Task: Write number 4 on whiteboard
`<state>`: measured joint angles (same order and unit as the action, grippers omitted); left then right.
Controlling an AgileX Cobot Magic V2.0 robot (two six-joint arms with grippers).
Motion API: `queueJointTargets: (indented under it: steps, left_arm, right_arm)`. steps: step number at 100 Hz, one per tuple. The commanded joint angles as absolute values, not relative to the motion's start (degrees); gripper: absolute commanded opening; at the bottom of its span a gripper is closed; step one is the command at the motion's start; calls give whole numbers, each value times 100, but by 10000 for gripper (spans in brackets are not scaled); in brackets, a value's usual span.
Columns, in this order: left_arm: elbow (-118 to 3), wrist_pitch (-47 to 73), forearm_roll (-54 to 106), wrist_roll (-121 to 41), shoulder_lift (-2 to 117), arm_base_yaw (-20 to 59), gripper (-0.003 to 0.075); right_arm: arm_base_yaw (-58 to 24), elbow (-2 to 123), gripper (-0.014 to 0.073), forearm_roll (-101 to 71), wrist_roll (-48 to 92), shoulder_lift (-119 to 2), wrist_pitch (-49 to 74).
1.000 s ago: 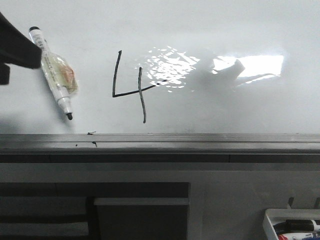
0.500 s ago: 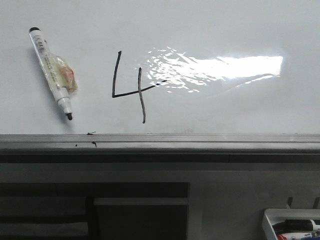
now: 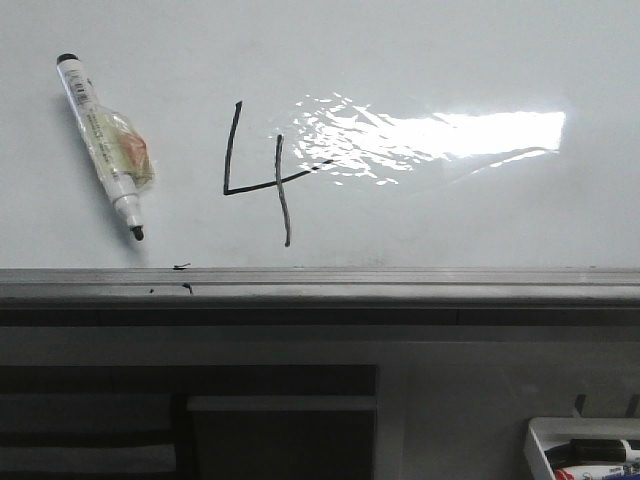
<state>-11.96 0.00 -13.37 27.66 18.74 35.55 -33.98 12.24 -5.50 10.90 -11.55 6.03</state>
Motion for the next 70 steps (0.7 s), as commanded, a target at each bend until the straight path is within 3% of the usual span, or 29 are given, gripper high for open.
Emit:
queueJointTargets:
  steps: [1,70]
  left_arm:
    - [-1359,-489,-1331,2763,1908,3570,-20]
    - [-1359,0,-1259,2569,1908,3422,-20]
  right_arm:
    - [-3356,1380,-62,-490,1164,-1199,108]
    - [-3356,1380,-62,-490,1164,-1199,108]
